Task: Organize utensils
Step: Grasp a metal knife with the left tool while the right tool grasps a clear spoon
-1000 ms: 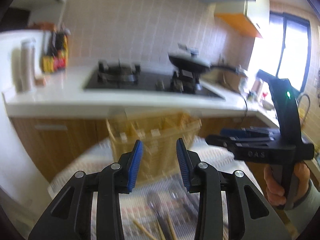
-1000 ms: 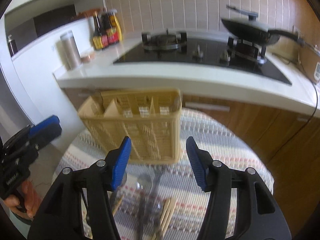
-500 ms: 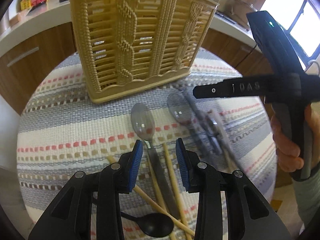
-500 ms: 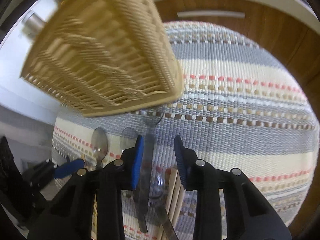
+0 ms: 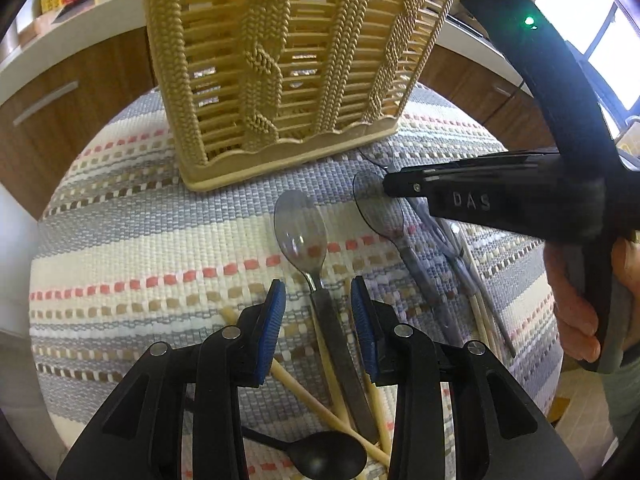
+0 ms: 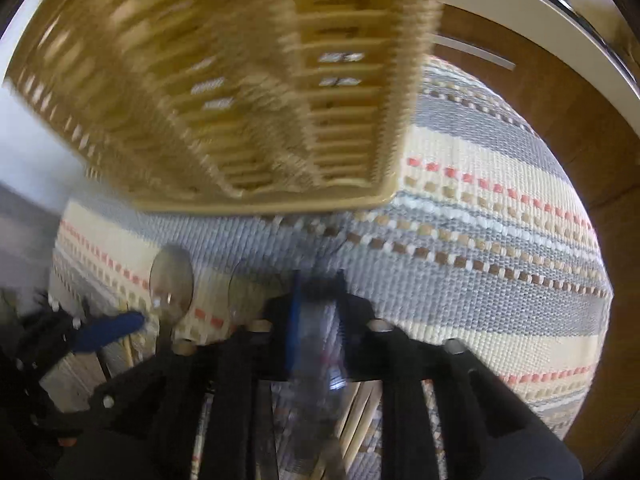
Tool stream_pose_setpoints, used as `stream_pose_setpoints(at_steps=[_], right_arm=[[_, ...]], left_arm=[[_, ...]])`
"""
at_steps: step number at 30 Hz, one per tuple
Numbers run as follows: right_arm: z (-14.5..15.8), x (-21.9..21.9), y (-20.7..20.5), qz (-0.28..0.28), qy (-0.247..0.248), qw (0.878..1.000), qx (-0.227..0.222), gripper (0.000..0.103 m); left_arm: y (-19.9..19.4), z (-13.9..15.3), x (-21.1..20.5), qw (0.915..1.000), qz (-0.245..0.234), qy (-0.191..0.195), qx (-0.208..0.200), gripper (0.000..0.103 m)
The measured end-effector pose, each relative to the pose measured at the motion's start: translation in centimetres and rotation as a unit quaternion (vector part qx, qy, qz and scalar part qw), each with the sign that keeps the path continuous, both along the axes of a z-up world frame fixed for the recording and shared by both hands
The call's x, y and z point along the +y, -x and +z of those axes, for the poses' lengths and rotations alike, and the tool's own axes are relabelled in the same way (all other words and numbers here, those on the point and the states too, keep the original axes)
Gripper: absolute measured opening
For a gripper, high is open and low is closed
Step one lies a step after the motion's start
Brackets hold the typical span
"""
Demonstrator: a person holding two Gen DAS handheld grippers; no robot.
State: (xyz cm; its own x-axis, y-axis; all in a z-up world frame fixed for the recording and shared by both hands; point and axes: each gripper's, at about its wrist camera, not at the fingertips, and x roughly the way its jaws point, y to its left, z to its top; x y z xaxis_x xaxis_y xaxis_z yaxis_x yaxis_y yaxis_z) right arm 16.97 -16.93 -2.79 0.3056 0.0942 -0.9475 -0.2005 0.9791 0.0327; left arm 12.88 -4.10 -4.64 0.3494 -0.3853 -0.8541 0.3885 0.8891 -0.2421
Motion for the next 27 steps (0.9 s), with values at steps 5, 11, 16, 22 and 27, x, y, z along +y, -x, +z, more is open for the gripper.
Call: stream_pose_setpoints(at_steps=[5, 11, 16, 22, 27], right_arm=[[-0.1, 0.1, 1.2, 0.004, -0.013, 1.000, 0.017, 0.010], [-0.1, -1.5, 3.5, 0.003, -0.051, 0.998, 0.034, 0.010], [0.3, -4.3, 5.3, 0.002, -0.067, 0.997, 0.025, 0.010], [1.5, -6.4, 6.0, 0.001, -0.093, 0.996, 0.015, 0.010], [3.5, -8.0, 6.8, 0.007, -0.106, 0.994, -0.007, 0.010]], left_arm=[[0.7, -0.3, 0.7, 1.0000, -0.004, 0.004, 0.006, 0.032], [0.7, -0.7, 1.6, 0.9997, 0.001, 0.007, 0.022, 0.032], [0.4, -1.1, 1.2, 0.9997, 0.000, 0.000, 0.026, 0.032], [0.0, -0.7, -1.0, 0.9985, 0.008, -0.055, -0.004, 0.029], [0.6, -0.2, -1.4, 0.9979, 0.010, -0.061, -0.022, 0.003]])
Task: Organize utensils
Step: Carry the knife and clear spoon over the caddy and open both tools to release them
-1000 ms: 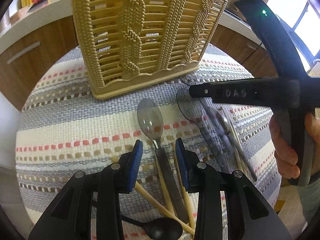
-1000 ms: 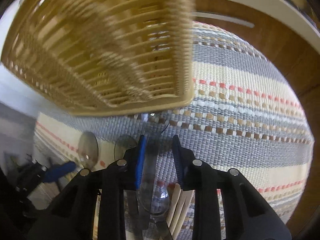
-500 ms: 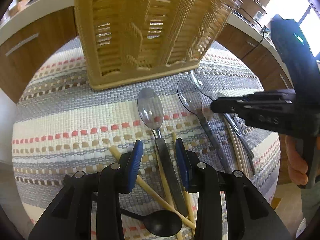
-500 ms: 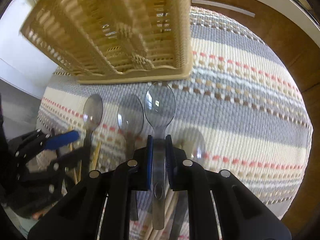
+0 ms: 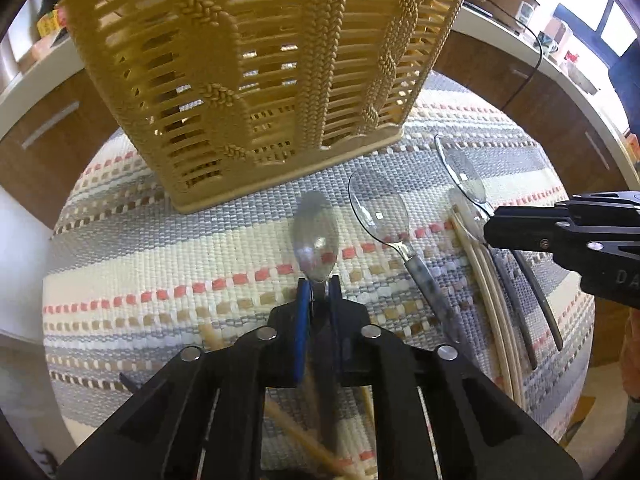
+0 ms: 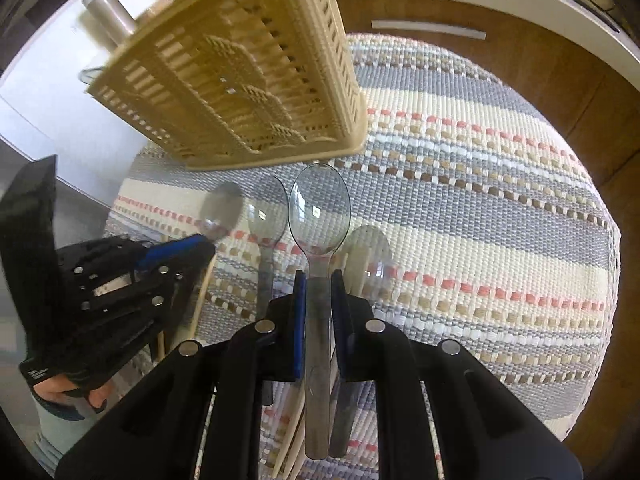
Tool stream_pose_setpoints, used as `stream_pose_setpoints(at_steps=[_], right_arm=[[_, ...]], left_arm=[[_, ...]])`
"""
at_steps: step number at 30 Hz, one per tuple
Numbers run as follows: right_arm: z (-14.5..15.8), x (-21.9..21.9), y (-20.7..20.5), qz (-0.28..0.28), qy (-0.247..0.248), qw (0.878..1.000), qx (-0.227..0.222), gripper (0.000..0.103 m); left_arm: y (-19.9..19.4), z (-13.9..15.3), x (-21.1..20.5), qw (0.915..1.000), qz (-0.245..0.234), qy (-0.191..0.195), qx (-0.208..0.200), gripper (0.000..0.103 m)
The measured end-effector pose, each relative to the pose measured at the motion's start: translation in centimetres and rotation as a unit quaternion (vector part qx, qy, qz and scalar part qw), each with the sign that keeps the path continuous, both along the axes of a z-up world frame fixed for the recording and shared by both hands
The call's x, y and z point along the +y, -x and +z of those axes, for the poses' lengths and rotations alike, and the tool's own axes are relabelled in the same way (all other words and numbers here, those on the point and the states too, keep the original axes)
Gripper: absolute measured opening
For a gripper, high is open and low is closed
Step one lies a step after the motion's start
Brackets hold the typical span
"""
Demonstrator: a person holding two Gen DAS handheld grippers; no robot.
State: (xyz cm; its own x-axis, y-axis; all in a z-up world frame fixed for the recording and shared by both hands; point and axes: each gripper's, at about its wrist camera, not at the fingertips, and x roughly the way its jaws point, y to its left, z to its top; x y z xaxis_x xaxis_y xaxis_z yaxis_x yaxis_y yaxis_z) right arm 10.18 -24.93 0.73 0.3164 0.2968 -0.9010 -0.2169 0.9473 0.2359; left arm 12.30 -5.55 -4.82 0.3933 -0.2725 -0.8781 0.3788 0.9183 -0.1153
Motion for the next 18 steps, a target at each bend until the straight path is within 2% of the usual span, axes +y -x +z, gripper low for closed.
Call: stream_pose_setpoints(at_steps=[4, 9, 14, 18], right_arm=[[1.4, 0.0, 0.6, 0.004, -0.011, 0.999, -0.030, 0.010], [4.1, -0.7, 1.8, 0.014, -0.032, 0.997, -0.075, 0.010], [7.1, 0.2, 3.1, 0.029, -0.055, 0.989, -0.133, 0.010], [10.1, 1.1, 3.8, 0.036, -0.072, 0.978, -0.194, 0.010]], left_arm=[[1.2, 1.4, 1.1, 0.9980, 0.005, 0.060, -0.018, 0.001], [2.8, 4.6, 3.3, 0.9898, 0.007, 0.133, -0.052, 0.001], [5.3, 10.0, 5.2, 0.9728, -0.004, 0.198, -0.120, 0.001], [6.8, 14.8, 6.4, 0.9586, -0.011, 0.225, -0.174, 0.001]])
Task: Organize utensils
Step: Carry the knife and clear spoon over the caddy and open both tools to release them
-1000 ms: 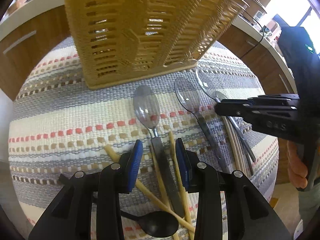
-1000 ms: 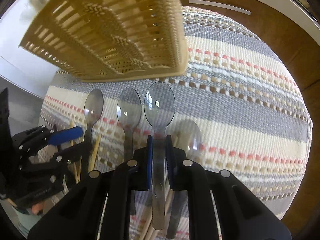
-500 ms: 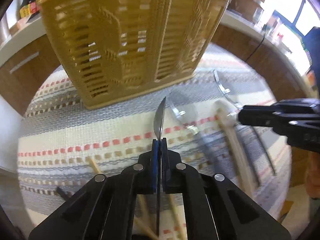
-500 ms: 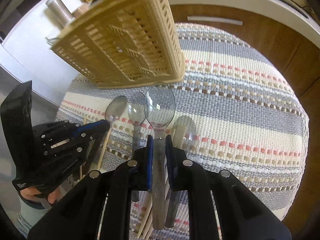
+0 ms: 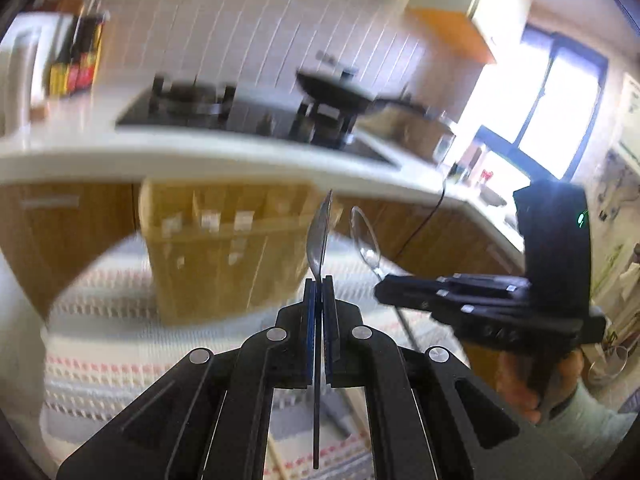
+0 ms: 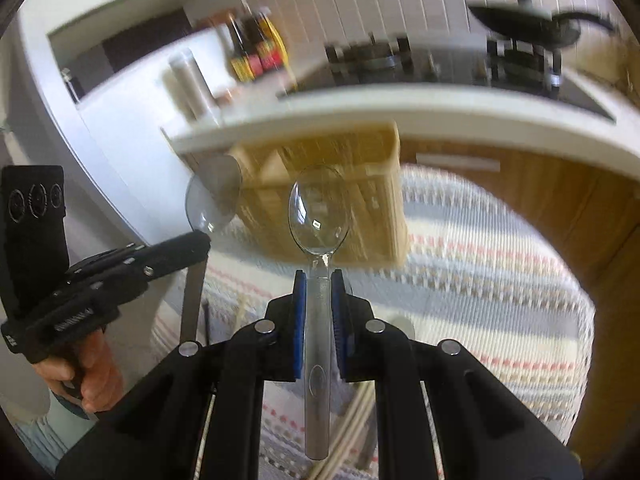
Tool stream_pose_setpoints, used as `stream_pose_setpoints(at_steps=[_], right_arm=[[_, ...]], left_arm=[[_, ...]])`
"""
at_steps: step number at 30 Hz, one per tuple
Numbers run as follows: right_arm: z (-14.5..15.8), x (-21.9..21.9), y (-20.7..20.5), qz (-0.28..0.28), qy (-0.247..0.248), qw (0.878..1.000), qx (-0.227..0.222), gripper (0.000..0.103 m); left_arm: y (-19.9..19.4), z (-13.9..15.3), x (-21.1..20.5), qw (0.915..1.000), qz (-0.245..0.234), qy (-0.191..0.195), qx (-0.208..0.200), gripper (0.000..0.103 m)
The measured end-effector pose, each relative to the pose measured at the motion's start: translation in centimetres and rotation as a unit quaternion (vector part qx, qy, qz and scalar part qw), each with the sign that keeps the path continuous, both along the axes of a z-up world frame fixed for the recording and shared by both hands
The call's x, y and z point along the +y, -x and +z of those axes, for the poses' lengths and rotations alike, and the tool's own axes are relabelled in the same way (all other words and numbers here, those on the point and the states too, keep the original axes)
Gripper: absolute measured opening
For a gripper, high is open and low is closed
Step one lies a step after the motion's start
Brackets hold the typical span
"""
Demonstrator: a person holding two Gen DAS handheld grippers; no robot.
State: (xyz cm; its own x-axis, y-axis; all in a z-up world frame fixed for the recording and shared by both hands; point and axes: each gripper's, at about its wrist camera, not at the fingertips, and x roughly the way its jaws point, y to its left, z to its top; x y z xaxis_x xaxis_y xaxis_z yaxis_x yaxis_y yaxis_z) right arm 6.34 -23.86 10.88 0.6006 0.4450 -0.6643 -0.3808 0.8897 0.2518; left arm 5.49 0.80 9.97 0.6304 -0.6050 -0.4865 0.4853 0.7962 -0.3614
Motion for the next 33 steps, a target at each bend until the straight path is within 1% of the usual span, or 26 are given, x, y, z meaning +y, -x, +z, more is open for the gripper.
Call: stream_pose_setpoints(at_steps=[3, 6, 7, 10, 12, 14, 17, 20, 22, 26, 31, 33], right_arm=[[2.3, 0.2, 0.1, -0.006, -0.015, 0.999, -0.044, 0.010], [4.1, 0.3, -0.5, -0.019, -0.028, 0.996, -0.079, 0.010], [4.9, 0.2, -0.9, -0.027, -0.034, 0.994, -0.096, 0.010], [6.6, -0.2, -2.2, -0.049, -0.045, 0.990, -0.127, 0.010], [7.3, -0.3, -3.3, -0.062, -0.044, 0.986, -0.147, 0.010], [7.7, -0.3, -4.8, -0.077, -0.036, 0.982, -0.168, 0.010], [7.6, -0.2, -6.7, -0.093, -0.023, 0.977, -0.191, 0.010], [7.2, -0.6, -8.9, -0.099, -0.027, 0.975, -0.199, 0.010], [6.6, -0.6, -10.3, -0.103, -0.028, 0.973, -0.202, 0.010], [5.0, -0.2, -12.3, -0.107, -0.020, 0.972, -0.209, 0.010], [2.8, 0.0, -13.9, -0.110, -0.019, 0.973, -0.204, 0.010], [2.0, -0.1, -14.3, -0.110, -0.021, 0.973, -0.201, 0.010]], left_arm=[[0.2, 3.0, -0.1, 0.9993, 0.007, 0.022, -0.030, 0.001], [-0.9, 5.2, -0.9, 0.9967, 0.028, 0.026, -0.072, 0.001], [-1.4, 5.7, -1.0, 0.9956, 0.032, 0.030, -0.083, 0.001], [-2.6, 7.3, -0.4, 0.9915, 0.048, 0.050, -0.110, 0.001], [-3.4, 7.8, -0.2, 0.9885, 0.059, 0.057, -0.127, 0.001], [-4.5, 7.8, -0.2, 0.9847, 0.067, 0.070, -0.145, 0.001], [-5.4, 7.7, 0.7, 0.9785, 0.091, 0.073, -0.170, 0.001], [-7.0, 7.5, 1.7, 0.9731, 0.112, 0.078, -0.186, 0.001], [-8.2, 7.1, 2.1, 0.9715, 0.121, 0.081, -0.187, 0.001], [-10.1, 5.3, 2.0, 0.9698, 0.138, 0.071, -0.188, 0.001], [-11.7, 2.6, 1.1, 0.9680, 0.158, 0.042, -0.190, 0.001], [-12.2, 1.5, 0.8, 0.9686, 0.160, 0.034, -0.187, 0.001]])
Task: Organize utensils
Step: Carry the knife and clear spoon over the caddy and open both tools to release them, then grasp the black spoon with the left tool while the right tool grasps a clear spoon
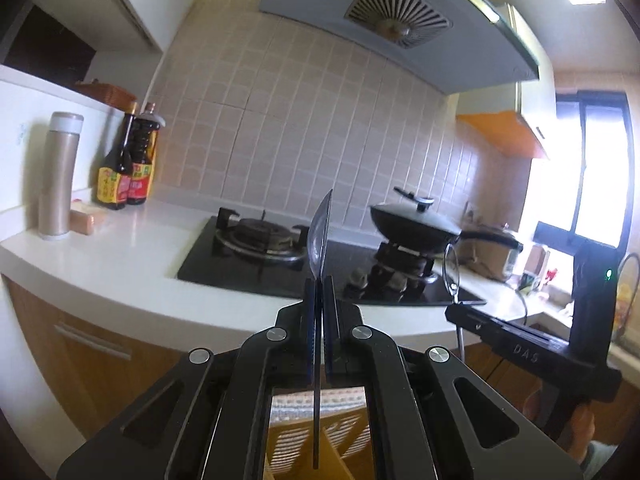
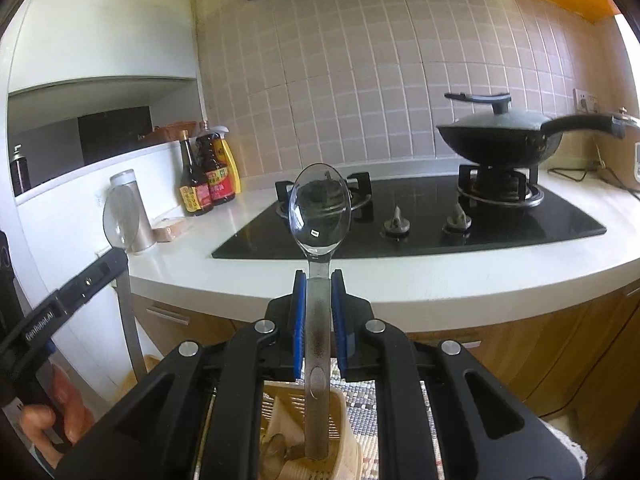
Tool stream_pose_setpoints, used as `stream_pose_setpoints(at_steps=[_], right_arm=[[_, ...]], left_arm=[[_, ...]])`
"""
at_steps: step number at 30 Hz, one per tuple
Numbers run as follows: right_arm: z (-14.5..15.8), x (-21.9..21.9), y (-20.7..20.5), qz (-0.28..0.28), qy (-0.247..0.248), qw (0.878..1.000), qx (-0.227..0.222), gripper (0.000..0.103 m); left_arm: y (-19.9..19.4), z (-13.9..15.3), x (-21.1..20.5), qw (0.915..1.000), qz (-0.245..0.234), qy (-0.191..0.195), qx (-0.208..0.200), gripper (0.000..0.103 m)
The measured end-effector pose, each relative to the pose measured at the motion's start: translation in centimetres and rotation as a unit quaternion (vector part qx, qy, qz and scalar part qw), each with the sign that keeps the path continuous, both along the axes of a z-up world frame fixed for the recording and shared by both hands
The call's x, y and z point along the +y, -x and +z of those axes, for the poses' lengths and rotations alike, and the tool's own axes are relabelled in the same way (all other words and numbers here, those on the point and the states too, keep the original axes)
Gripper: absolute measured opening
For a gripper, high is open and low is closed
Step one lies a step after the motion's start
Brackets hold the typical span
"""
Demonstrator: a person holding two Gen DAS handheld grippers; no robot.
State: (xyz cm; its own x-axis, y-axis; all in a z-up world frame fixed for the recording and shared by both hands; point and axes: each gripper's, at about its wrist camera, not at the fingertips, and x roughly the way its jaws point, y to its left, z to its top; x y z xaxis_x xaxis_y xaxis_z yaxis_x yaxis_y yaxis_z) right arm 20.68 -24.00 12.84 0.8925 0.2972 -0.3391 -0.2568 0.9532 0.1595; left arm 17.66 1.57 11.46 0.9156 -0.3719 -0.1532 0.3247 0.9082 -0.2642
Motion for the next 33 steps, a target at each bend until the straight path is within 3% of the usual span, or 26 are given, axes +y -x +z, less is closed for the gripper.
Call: stream_pose_setpoints(at_steps=[9, 12, 15, 25, 29, 33], right_arm=[[-2.2, -0.4, -0.3, 0.015, -0.011, 1.000, 0.004, 0.011], [-2.3, -0.6, 0.3, 0.023, -0.007, 1.000, 0.006, 0.011], [-2.4, -1.2, 0.9, 0.028, -0.014, 0.999, 0.016, 0.011], [-1.6, -2.9, 4.2, 0.043, -0.031, 0.998, 0.042, 0.012], [-0.8, -3.1, 6.0, 0.051, -0.034, 0.997, 0.047, 0.012], [-0.2, -3.1, 8.0, 0.057, -0.031, 0.997, 0.048, 0.024]], left_arm=[[-0.1, -2.8, -0.2, 0.9999, -0.007, -0.012, 0.004, 0.002], [0.3, -3.4, 0.4, 0.9998, -0.015, -0.001, 0.013, 0.015], [0.8, -3.7, 0.9, 0.9996, -0.018, 0.004, 0.020, 0.019], [4.2, -2.1, 2.5, 0.9991, -0.031, 0.017, 0.024, 0.031], [6.3, -1.2, 3.2, 0.9990, -0.035, 0.021, 0.019, 0.041], [8.6, -0.6, 3.8, 0.9987, -0.040, 0.019, 0.026, 0.048]])
